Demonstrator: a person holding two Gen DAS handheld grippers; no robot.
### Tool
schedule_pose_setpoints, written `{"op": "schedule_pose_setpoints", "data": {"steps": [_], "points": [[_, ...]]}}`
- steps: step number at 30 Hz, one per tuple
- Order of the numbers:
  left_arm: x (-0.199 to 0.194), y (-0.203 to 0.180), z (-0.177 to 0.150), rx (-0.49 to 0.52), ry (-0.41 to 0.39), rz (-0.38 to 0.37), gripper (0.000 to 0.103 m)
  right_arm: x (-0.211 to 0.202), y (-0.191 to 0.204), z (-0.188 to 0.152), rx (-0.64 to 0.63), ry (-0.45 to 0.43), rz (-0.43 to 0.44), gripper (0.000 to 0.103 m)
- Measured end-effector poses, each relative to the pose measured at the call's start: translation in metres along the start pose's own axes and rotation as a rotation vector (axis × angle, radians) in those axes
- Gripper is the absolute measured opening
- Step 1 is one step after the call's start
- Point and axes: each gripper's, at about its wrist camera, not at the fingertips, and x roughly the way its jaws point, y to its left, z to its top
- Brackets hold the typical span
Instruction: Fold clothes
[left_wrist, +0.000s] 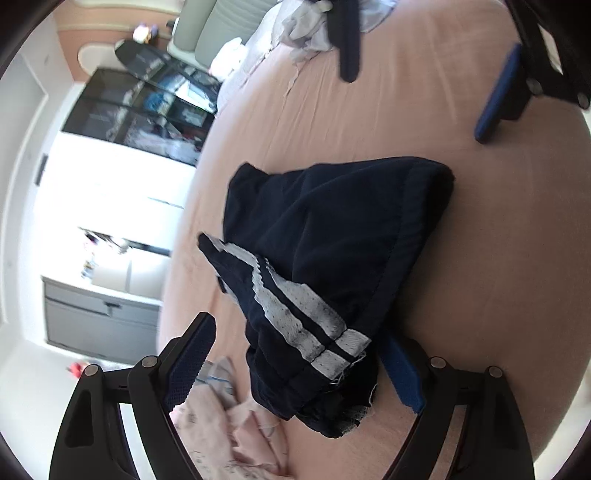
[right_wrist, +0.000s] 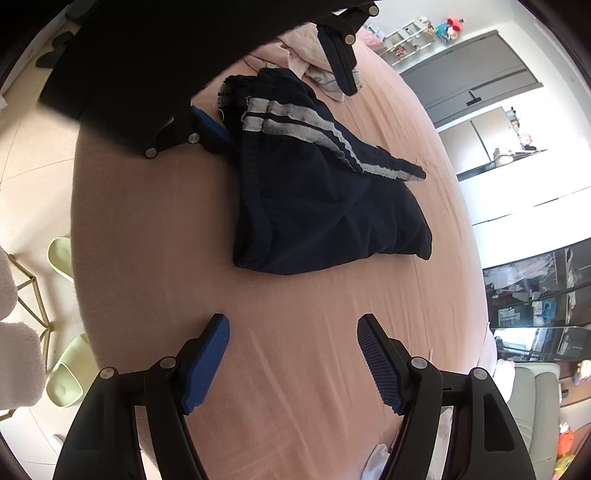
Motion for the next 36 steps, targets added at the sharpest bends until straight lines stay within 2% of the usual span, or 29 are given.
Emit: {"op": "schedule_pose_setpoints", "data": {"steps": [1, 2, 3, 4, 6, 11, 15, 22, 30, 34, 36], "points": [[0.004, 0.0, 0.003, -0.006, 0.006, -0.005, 0.066, 0.0, 0.0, 0.0, 0.003, -0.002, -0.002, 0.072], [0.01, -0.002, 0.008, -0.009, 0.012, -0.002, 0.037, -0.001, 0.0, 0.0, 0.003, -0.003, -0.005, 0.072], [0.016, -0.003, 0.011, -0.011, 0.022, 0.006, 0.026, -0.001, 0.001, 0.0, -0.002, -0.002, -0.01, 0.072], [0.02, -0.004, 0.013, -0.017, 0.029, 0.008, 0.026, 0.0, 0.003, 0.0, -0.014, -0.006, -0.022, 0.072], [0.013, -0.003, 0.012, -0.06, 0.037, -0.051, 0.025, -0.004, 0.01, -0.001, -0.039, -0.017, -0.053, 0.072], [0.007, 0.023, 0.015, -0.243, 0.028, -0.176, 0.024, -0.006, 0.019, 0.004, -0.123, -0.04, -0.151, 0.072], [-0.003, 0.04, 0.016, -0.337, 0.01, -0.244, 0.024, -0.002, 0.016, 0.008, -0.135, -0.033, -0.197, 0.072], [-0.01, 0.055, 0.025, -0.39, -0.002, -0.272, 0.024, 0.004, 0.015, 0.016, -0.113, -0.034, -0.164, 0.072], [-0.003, 0.076, 0.02, -0.441, 0.003, -0.287, 0.024, 0.013, 0.031, 0.019, -0.237, -0.069, -0.259, 0.072], [0.001, 0.095, 0.019, -0.529, -0.011, -0.353, 0.024, 0.018, 0.035, 0.02, -0.286, -0.087, -0.301, 0.073], [0.0, 0.1, 0.02, -0.54, -0.016, -0.356, 0.024, 0.02, 0.035, 0.024, -0.3, -0.095, -0.327, 0.075]]}}
